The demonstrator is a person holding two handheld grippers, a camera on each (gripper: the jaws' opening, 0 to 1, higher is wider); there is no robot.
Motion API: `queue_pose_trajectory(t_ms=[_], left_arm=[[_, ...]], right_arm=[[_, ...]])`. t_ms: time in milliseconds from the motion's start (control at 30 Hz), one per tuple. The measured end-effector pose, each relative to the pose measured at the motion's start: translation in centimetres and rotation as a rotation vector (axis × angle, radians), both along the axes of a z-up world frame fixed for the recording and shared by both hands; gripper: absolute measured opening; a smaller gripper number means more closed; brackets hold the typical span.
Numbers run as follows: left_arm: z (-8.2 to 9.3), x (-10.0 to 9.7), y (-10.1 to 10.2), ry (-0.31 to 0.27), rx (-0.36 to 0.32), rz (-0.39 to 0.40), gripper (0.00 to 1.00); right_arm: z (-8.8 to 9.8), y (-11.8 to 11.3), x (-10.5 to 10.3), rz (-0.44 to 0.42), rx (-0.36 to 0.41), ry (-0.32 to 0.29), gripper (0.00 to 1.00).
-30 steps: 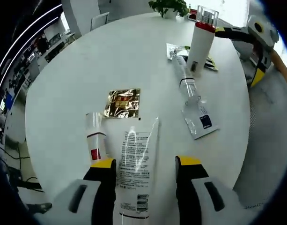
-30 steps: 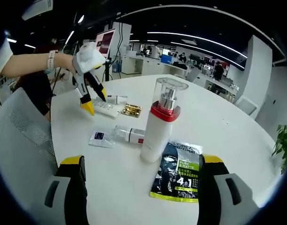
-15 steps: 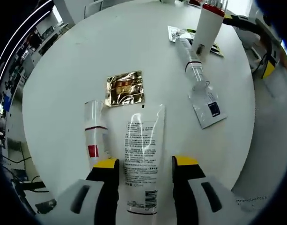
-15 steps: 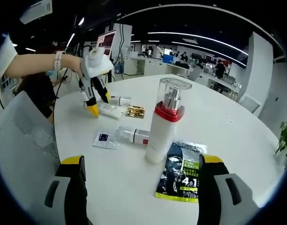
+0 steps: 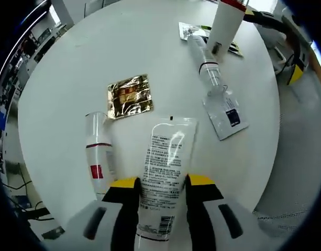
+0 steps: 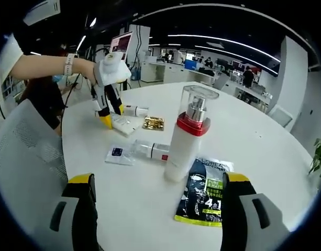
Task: Arrange the skincare products in the storage area until every visible bottle or jar stands upright without overlapping.
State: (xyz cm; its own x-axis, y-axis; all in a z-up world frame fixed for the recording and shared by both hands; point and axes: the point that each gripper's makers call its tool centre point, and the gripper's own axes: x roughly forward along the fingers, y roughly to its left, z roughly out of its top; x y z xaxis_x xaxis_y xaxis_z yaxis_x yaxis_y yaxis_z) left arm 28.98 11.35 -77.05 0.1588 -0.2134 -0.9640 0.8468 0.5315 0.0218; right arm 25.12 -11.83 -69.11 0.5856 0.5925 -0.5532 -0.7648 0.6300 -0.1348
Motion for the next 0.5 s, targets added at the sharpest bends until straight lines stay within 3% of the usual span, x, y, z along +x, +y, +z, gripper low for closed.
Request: queue_pose_trajectory(t_ms=[200, 400, 500], left_arm=[[0.18, -0.09, -0.15, -0.03, -0.052, 0.022, 0.28], [0.38, 0.22, -0.32, -0.139, -0.176, 0.075, 0.27], [0.62, -0.36, -0.95, -0.162, -0.167, 0.076, 0.26]], right_arm=[[0.12, -0.07, -0.03, 0.002, 0.001, -0.006, 1.0], [0.01, 0.21, -0.35, 0.024, -0.015, -0.006, 1.0], [0.08, 0.41, -0.4, 0.03, -0.012, -0.006, 1.0]])
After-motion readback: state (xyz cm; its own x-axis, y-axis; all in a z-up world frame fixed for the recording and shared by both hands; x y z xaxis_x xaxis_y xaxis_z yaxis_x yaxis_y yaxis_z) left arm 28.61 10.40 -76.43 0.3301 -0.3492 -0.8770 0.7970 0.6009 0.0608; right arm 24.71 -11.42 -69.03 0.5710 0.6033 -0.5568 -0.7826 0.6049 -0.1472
